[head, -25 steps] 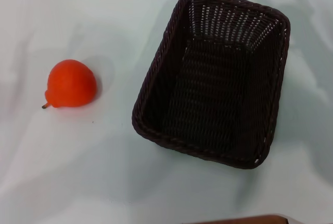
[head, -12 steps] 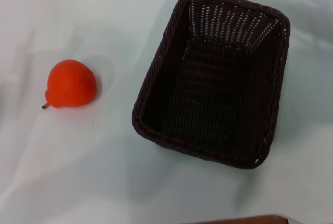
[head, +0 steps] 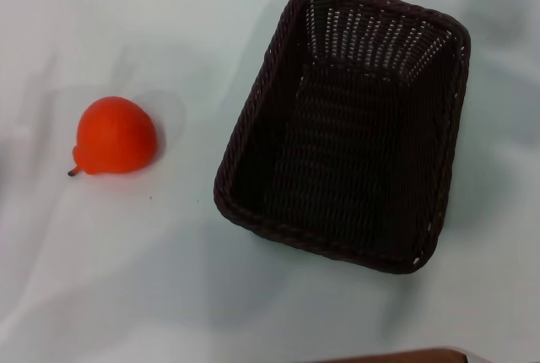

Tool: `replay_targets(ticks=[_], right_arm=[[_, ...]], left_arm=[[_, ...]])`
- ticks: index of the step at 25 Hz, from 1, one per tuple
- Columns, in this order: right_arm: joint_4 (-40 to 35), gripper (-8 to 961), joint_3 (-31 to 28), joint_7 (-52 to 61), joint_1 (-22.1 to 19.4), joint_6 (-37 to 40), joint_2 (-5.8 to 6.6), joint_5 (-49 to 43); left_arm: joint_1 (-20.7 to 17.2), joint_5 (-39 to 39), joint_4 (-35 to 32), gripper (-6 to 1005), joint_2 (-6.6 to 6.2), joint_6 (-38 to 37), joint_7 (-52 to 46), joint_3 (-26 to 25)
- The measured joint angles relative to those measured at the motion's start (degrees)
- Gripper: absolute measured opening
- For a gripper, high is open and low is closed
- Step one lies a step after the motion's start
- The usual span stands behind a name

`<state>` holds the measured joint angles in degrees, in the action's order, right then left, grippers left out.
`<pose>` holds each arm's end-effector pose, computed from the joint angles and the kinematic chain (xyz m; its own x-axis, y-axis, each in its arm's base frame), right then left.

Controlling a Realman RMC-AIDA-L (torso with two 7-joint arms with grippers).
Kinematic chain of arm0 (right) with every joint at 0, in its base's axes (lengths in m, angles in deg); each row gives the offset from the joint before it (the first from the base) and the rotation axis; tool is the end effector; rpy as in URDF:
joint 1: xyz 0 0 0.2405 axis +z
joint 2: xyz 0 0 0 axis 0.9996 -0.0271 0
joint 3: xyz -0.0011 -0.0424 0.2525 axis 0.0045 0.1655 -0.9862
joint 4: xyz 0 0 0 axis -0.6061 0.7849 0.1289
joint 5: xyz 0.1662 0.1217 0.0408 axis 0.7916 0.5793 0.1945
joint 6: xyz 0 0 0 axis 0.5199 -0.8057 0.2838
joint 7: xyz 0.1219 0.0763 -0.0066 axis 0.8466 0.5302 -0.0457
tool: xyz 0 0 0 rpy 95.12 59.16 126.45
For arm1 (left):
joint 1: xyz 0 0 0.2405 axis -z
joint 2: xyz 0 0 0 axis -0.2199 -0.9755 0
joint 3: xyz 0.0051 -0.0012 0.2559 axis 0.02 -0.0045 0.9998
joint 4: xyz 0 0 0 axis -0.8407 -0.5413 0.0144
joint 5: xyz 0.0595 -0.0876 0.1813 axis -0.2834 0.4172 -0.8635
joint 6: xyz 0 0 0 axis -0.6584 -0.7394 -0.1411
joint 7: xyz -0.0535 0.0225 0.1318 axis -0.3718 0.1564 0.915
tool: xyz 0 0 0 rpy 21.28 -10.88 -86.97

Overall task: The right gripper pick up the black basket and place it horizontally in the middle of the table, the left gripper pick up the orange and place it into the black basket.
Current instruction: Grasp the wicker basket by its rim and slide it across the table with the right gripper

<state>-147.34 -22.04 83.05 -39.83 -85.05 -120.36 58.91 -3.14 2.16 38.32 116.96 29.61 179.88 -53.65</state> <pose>0.1955 0.4104 0.1366 -0.6541 0.7014 0.2833 0.7547 0.5796 0.3074 -0.3768 0.2408 0.0263 0.4308 0.0115 0.9024 0.8757 -0.2469 -0.4150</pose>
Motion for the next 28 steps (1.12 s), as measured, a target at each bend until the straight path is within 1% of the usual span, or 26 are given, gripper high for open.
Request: replay_targets(ticks=[1, 3, 5, 6, 7, 9, 10, 13, 17, 22, 25, 28], right_arm=[[-1.38, 945, 2.92, 2.24, 1.07, -0.23, 0.06, -2.15], [-2.34, 945, 6.85, 5.48, 4.78, -1.97, -0.18, -10.02], [-1.23, 945, 8.86, 6.78, 9.11, -4.58, -0.97, -17.74], [-0.34, 945, 9.9, 7.39, 11.56, -5.53, -1.59, -21.8], [0.36, 945, 10.69, 7.93, 13.12, -6.23, -2.28, -24.37], [0.8, 944, 11.98, 9.09, 15.24, -6.1, -3.55, -27.95], [0.74, 944, 12.24, 9.42, 15.76, -5.63, -3.96, -28.27], [0.9, 944, 13.77, 10.38, 16.25, -3.58, -4.92, -27.87], [1.98, 940, 16.64, 11.27, 15.32, 0.71, -6.54, -27.92], [5.41, 918, 19.21, 10.86, 14.33, 5.38, -8.2, -27.88], [6.96, 904, 22.99, 11.14, 12.75, 8.93, -8.83, -27.2], [8.85, 890, 25.35, 11.52, 11.61, 12.16, -8.92, -26.51]], left_arm=[[-0.02, 0.0, 0.0, 903, 0.01, 0.05, 0.0, 0.01], [-0.05, 0.0, 0.0, 903, 0.09, 0.26, 0.0, -0.02], [-0.02, 0.01, -0.01, 902, 0.27, 0.38, 0.0, -0.01], [0.04, 0.0, 0.0, 902, 0.38, 0.4, -0.01, 0.01], [0.08, 0.0, 0.0, 902, 0.44, 0.41, -0.03, 0.0], [0.12, 0.0, 0.01, 902, 0.56, 0.43, -0.04, 0.0], [0.11, 0.0, 0.04, 902, 0.62, 0.45, -0.04, 0.0], [-0.1, 0.0, 0.09, 902, 0.77, 0.49, -0.02, 0.0], [-0.55, 0.0, 0.08, 902, 0.92, 0.5, 0.0, 0.0], [-0.67, -0.01, 0.03, 902, 1.1, 0.51, 0.0, -0.02], [-0.69, -0.01, 0.01, 902, 1.27, 0.42, -0.01, -0.1], [-0.69, -0.01, 0.0, 903, 1.44, 0.39, -0.14, -0.11]])
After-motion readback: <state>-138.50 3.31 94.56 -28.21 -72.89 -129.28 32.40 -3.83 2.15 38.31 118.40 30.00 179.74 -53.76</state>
